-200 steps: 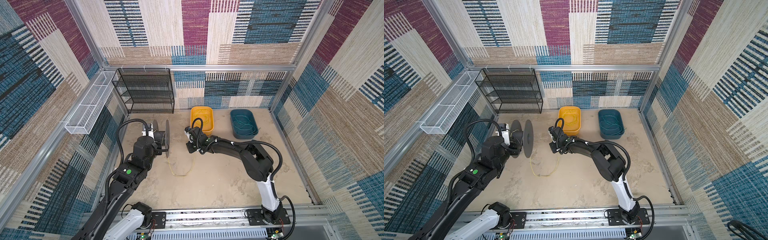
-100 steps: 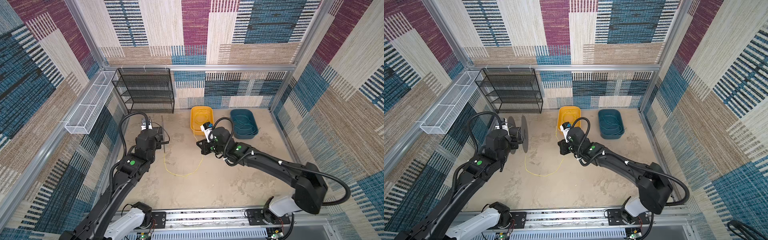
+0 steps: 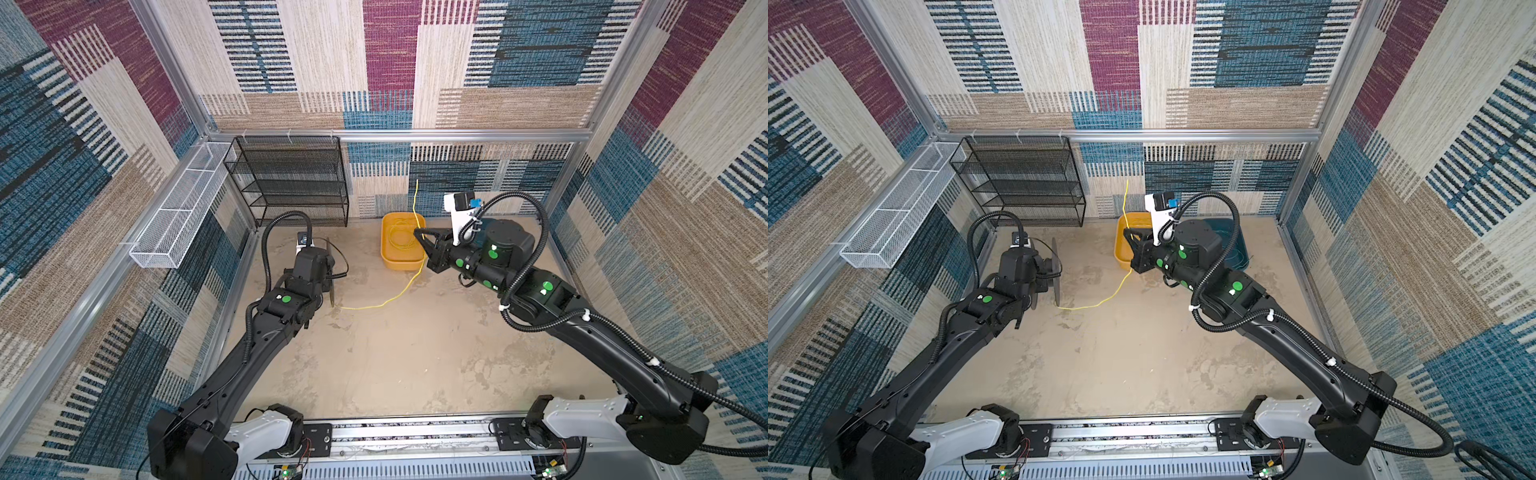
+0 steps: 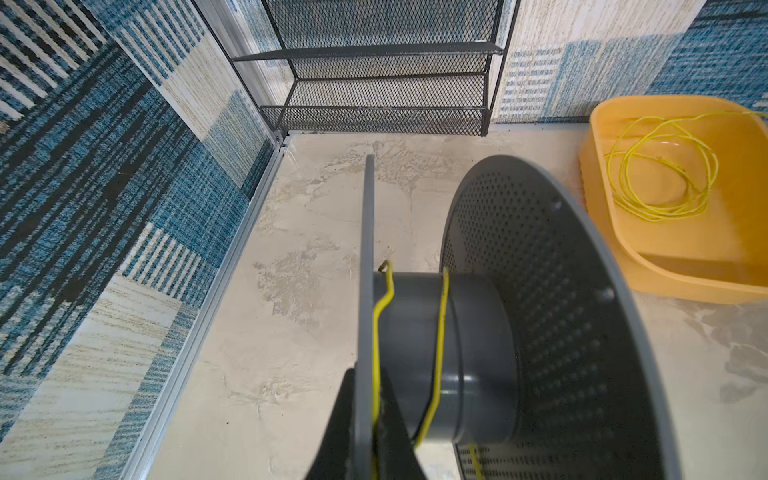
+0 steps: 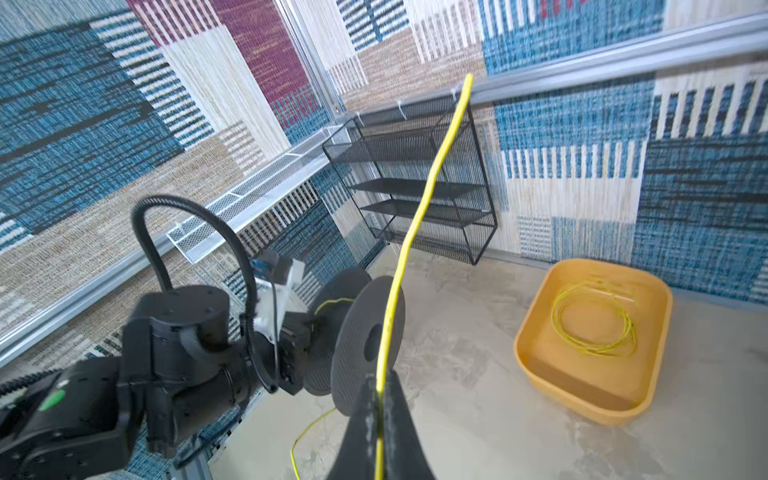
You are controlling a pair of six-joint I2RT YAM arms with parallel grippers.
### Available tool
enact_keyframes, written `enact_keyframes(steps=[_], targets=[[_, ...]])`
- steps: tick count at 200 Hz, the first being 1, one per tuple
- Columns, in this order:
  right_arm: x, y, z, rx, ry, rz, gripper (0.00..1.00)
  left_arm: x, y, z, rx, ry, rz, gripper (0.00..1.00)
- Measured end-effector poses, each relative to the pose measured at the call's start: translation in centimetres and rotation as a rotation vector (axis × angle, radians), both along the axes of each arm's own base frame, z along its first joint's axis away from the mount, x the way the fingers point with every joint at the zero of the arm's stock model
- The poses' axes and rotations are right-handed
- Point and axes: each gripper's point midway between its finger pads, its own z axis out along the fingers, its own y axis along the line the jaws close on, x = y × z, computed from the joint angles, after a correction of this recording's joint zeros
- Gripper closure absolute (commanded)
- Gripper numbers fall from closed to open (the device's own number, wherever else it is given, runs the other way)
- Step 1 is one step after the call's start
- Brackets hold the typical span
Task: Wrap the cables
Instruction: 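Lift the cable up toward the back wall with the right gripper, wrapping the hub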
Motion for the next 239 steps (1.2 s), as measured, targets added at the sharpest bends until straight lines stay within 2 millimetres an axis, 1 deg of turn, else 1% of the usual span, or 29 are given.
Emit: enact_keyframes(steps=[9, 28, 48, 65, 77, 94, 131, 147, 189, 224, 239], targets=[[0.3, -0.1, 1.3, 0.011, -0.024, -0.006, 1.00, -0.1, -0.1, -0.5, 0.000, 0.011, -0.005, 1.00], [1.1, 0.2, 3.0, 0.015, -0.059, -0.016, 1.00, -0.2, -0.5, -1.2, -0.009, 0.030, -0.026, 1.00], [2.1, 0.6, 4.0, 0.007, -0.082, -0.023, 1.00, -0.7, -1.3, -2.1, -0.022, 0.059, -0.059, 1.00], [3.0, 0.8, 4.7, 0.001, -0.099, -0.031, 1.00, -1.9, -2.0, -3.1, -0.046, 0.083, -0.091, 1.00], [3.6, 0.7, 4.9, -0.003, -0.106, -0.037, 1.00, -2.9, -2.6, -3.6, -0.063, 0.099, -0.122, 1.00], [4.6, 0.5, 5.1, -0.005, -0.108, -0.050, 1.00, -4.3, -2.8, -4.1, -0.095, 0.106, -0.145, 1.00], [7.0, 0.3, 4.6, -0.024, -0.098, -0.065, 1.00, -6.8, -4.1, -4.7, -0.150, 0.122, -0.219, 1.00], [8.4, 0.2, 4.5, -0.026, -0.095, -0.075, 1.00, -7.8, -4.6, -5.0, -0.169, 0.137, -0.250, 1.00], [12.5, 0.2, 4.6, -0.028, -0.089, -0.091, 1.00, -9.7, -5.7, -4.0, -0.214, 0.146, -0.329, 1.00], [16.4, -0.7, 3.3, -0.023, -0.058, -0.125, 1.00, -11.1, -7.1, -2.4, -0.240, 0.160, -0.436, 1.00], [18.1, -1.3, 2.7, -0.037, -0.048, -0.161, 1.00, -11.8, -7.4, -1.2, -0.250, 0.151, -0.482, 1.00]])
